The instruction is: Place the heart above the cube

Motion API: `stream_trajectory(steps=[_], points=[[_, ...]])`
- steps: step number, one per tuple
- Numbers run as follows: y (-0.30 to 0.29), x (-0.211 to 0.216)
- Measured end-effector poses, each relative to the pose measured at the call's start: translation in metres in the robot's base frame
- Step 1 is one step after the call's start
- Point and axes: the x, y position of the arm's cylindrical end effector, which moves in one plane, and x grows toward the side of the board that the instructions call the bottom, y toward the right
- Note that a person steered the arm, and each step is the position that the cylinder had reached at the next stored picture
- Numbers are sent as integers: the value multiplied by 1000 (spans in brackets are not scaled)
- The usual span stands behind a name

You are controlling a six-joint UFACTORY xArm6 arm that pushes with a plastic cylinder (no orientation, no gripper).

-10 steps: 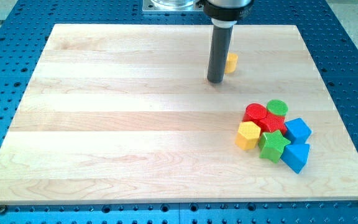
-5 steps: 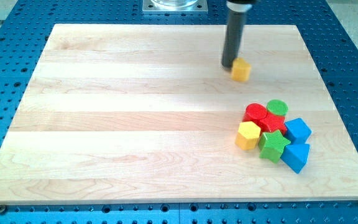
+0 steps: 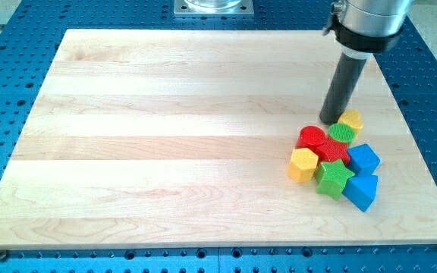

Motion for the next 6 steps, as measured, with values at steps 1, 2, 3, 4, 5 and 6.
stream_trajectory(steps=[1, 2, 3, 4, 5, 6], points=[[2, -4], [46, -12], [44, 6], [40, 40], [49, 43], [68, -9]])
